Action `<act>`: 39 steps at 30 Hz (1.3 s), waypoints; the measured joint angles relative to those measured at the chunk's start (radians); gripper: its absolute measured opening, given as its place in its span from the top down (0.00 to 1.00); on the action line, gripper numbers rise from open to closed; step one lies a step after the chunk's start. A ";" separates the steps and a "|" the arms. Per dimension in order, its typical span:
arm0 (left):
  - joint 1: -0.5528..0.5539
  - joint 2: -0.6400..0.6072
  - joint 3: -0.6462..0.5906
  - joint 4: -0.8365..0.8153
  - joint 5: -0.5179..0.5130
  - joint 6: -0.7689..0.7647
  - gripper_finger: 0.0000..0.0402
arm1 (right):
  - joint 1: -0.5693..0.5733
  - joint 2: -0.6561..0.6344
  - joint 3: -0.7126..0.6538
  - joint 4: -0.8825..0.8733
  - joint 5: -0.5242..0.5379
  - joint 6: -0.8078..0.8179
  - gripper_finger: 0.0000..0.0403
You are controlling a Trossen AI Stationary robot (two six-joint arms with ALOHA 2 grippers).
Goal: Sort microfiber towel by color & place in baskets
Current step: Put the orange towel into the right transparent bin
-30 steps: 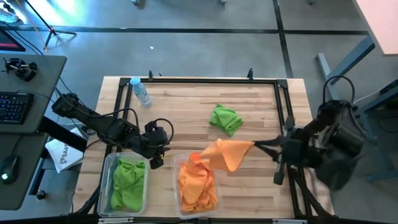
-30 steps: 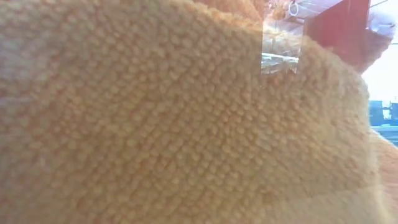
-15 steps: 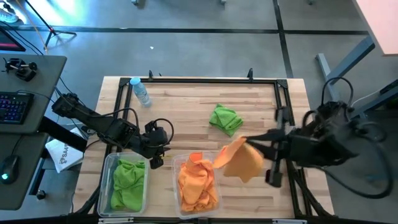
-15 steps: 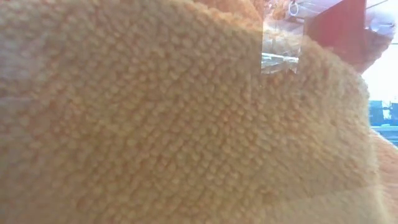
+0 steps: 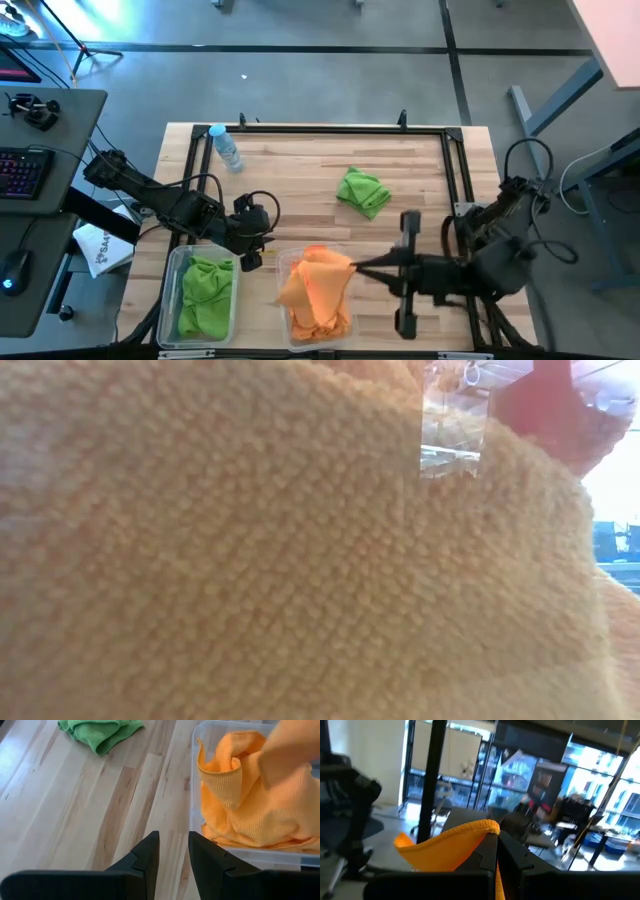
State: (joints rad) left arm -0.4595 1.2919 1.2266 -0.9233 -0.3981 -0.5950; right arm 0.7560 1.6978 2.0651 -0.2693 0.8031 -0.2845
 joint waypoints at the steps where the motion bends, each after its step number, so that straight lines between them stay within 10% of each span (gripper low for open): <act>1: 0.000 0.000 0.000 0.000 0.001 0.007 0.77 | 0.000 0.009 0.000 -0.017 0.000 0.022 1.00; 14: 0.000 0.000 0.000 0.000 0.002 0.050 0.77 | -0.116 0.138 0.000 -0.550 -0.022 0.588 1.00; 30: -0.004 0.000 0.000 -0.052 0.010 0.047 0.77 | -0.291 0.303 0.000 -0.418 -0.558 0.593 1.00; 39: -0.046 0.000 0.000 -0.053 0.022 0.047 0.77 | -0.295 0.304 -0.009 -0.790 -0.677 0.850 1.00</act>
State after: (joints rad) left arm -0.5052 1.2919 1.2266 -0.9768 -0.3758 -0.5476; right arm 0.4607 2.0021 2.0565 -1.0589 0.1261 0.5657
